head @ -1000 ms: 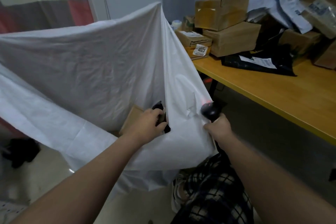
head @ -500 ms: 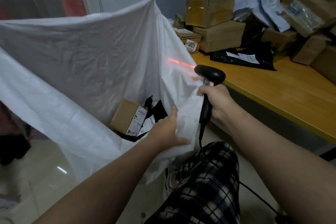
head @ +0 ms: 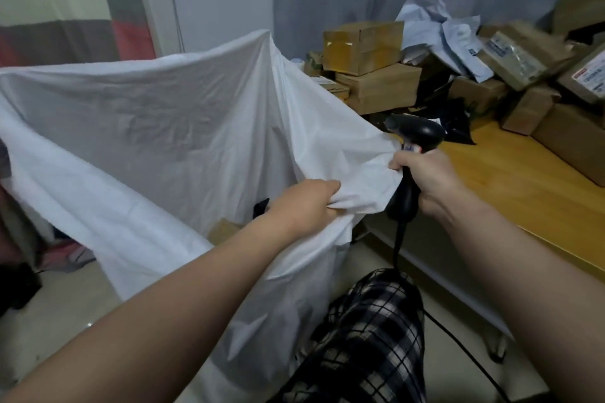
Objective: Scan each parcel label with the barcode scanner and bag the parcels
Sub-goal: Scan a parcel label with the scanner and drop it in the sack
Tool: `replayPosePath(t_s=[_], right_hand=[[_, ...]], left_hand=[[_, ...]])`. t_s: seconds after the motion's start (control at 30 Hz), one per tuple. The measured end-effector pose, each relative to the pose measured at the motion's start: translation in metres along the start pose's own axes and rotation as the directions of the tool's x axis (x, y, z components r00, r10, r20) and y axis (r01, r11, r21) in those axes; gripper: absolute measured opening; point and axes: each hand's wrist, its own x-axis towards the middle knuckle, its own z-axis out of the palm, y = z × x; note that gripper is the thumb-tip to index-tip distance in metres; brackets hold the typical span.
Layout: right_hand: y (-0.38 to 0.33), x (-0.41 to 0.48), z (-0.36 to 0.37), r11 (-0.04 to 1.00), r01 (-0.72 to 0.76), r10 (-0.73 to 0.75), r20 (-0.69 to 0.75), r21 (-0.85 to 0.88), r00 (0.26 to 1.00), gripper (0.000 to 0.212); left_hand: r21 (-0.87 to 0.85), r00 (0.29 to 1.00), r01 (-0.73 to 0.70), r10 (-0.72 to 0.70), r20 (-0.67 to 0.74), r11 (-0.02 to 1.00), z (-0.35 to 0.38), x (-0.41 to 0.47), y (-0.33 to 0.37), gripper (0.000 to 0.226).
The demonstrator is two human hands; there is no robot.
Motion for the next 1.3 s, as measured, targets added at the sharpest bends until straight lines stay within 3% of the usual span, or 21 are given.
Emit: replayPosePath(t_s=[0.1,0.2,0.3,0.43,0.63,0.77,0.9,0.97,1.03,1.17,1.3], right_hand=[[0.002,0.003,-0.005,0.998,0.024,-0.026,-0.03,-0.065,0.999,0.028],[0.006,0.006,-0.012,0.986,0.05,-0.053,-0.014,-0.161,0.999,0.032],[0.015,0.007,-0.025,0.972,0.024,-0.03,-0.021,-0.235,0.999,0.025],[0.017,0.01,-0.057,0.982,0.023,-0.042,-0.1,-0.188,0.994,0.005],[-0.008,0.009,-0.141,0.97,0.075,-0.129,-0.227,-0.232,0.965,0.02],[-0.041,0.005,-0.214,0.952,0.098,-0.208,-0.377,-0.29,0.903,0.013],[-0.058,0.001,-0.277,0.958,0.091,-0.222,-0.502,-0.271,0.836,0.022],[-0.064,0.002,-0.304,0.961,0.102,-0.232,-0.544,-0.258,0.807,0.016],[-0.071,0.006,-0.328,0.97,0.115,-0.219,-0.572,-0.212,0.79,0.007],[-0.083,0.02,-0.368,0.985,0.137,-0.172,-0.616,-0.104,0.769,0.019],[-0.087,0.039,-0.402,0.978,0.211,-0.166,-0.645,-0.007,0.746,0.01]], left_hand=[[0.018,0.999,-0.018,0.017,0.047,1.0,-0.001,0.002,0.006,0.033],[-0.124,1.0,0.007,-0.007,0.0,0.992,-0.007,0.011,0.012,0.036],[-0.078,0.998,-0.025,0.021,-0.052,0.997,-0.011,0.028,0.025,0.037],[-0.013,0.997,-0.063,0.062,-0.055,0.998,-0.008,0.058,0.051,0.037],[0.068,0.959,-0.274,0.277,-0.053,0.959,-0.007,0.13,0.124,0.04],[0.125,0.884,-0.454,0.463,-0.059,0.882,-0.013,0.182,0.201,0.044],[0.109,0.828,-0.555,0.561,-0.027,0.825,0.002,0.218,0.268,0.038],[0.107,0.806,-0.586,0.591,-0.023,0.803,0.013,0.239,0.291,0.039],[0.129,0.797,-0.596,0.603,-0.025,0.793,0.025,0.262,0.309,0.048],[0.213,0.794,-0.556,0.589,-0.15,0.804,0.047,0.305,0.346,0.086],[0.306,0.803,-0.506,0.57,-0.174,0.806,0.074,0.342,0.383,0.12]])
